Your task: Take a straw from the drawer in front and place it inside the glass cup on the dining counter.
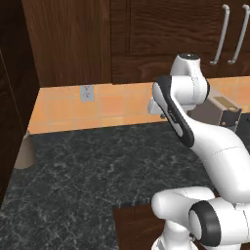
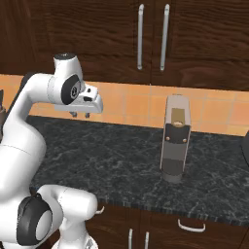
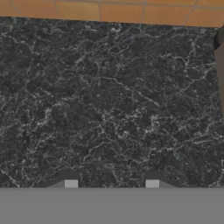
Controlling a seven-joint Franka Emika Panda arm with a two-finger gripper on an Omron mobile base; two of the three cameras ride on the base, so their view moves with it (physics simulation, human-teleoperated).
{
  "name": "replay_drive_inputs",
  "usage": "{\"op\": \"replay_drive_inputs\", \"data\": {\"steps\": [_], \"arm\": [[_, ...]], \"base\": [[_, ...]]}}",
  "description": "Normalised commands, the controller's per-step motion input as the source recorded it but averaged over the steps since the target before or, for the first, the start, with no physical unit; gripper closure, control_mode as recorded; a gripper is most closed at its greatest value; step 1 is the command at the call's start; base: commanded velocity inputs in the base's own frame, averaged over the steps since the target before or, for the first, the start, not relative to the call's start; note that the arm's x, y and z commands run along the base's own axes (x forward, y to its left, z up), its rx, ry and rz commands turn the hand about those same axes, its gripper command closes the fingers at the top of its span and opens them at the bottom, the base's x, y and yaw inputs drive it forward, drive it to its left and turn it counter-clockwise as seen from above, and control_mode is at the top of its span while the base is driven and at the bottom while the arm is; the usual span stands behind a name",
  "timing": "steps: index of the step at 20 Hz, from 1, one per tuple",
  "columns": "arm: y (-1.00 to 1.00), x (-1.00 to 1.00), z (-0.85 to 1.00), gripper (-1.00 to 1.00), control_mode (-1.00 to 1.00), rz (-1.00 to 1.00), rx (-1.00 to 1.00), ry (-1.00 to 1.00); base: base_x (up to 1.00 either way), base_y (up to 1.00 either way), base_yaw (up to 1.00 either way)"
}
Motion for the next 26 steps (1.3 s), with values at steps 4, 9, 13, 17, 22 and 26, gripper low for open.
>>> {"op": "replay_drive_inputs", "data": {"steps": [4, 9, 13, 17, 22, 26], "arm": [[0.00, 0.00, 0.00, -1.00, 1.00, 0.00, 0.00, 0.00], [0.00, 0.00, 0.00, -1.00, 1.00, 0.00, 0.00, 0.00], [0.00, 0.00, 0.00, -1.00, 1.00, 0.00, 0.00, 0.00], [0.00, 0.00, 0.00, -1.00, 1.00, 0.00, 0.00, 0.00], [0.00, 0.00, 0.00, -1.00, 1.00, 0.00, 0.00, 0.00], [0.00, 0.00, 0.00, -1.00, 1.00, 0.00, 0.00, 0.00]], "base": [[-0.11, -0.05, 0.00], [-0.40, -0.45, 0.08], [-0.51, -0.59, 0.18], [-0.31, -0.36, 0.32], [-0.23, -0.43, 0.42], [-0.42, -0.46, 0.46]]}}
